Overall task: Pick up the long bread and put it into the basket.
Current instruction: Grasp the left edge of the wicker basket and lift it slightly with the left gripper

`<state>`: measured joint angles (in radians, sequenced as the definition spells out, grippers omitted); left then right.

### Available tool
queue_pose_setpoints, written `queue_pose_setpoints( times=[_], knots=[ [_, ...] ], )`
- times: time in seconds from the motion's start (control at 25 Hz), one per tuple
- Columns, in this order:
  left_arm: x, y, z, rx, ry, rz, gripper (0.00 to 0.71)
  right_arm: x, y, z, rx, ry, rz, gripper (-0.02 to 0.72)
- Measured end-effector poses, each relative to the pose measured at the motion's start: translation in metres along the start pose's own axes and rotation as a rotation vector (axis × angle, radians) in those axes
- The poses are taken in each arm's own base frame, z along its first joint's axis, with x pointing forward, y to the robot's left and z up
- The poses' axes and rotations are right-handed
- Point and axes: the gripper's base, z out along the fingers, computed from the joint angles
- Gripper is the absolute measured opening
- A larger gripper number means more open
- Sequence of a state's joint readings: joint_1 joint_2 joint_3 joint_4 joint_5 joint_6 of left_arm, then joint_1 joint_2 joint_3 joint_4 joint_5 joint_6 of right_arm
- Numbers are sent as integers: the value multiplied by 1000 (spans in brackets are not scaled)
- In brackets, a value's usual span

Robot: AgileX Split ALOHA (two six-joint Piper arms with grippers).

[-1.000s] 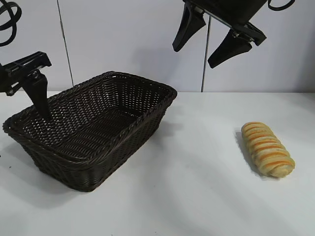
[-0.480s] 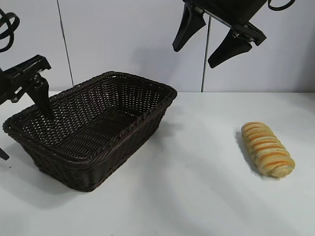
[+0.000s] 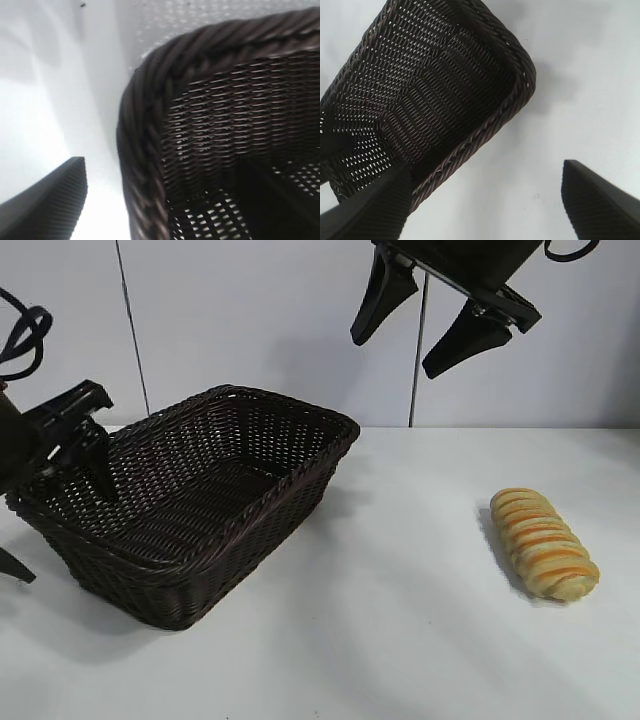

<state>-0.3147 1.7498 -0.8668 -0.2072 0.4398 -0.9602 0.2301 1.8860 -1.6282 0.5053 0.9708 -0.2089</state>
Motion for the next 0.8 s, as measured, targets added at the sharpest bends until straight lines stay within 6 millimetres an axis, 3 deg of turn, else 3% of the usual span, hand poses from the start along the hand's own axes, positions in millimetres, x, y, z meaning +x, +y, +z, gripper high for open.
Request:
queue_pose_setpoints(
  times=[0.12, 0.32, 0.56, 0.8],
  knots=[
    [0, 1, 3, -9, 5, 15, 530, 0, 0, 0, 0, 0, 0, 591],
    [1, -1, 3, 7, 16, -21, 293, 0, 0, 0, 0, -1, 0, 591],
    [2, -3, 3, 34, 29, -82, 108, 0, 0, 0, 0, -1, 0, 591],
    [3, -3, 3, 36, 34, -92, 104, 0, 0, 0, 0, -1, 0, 591]
  ],
)
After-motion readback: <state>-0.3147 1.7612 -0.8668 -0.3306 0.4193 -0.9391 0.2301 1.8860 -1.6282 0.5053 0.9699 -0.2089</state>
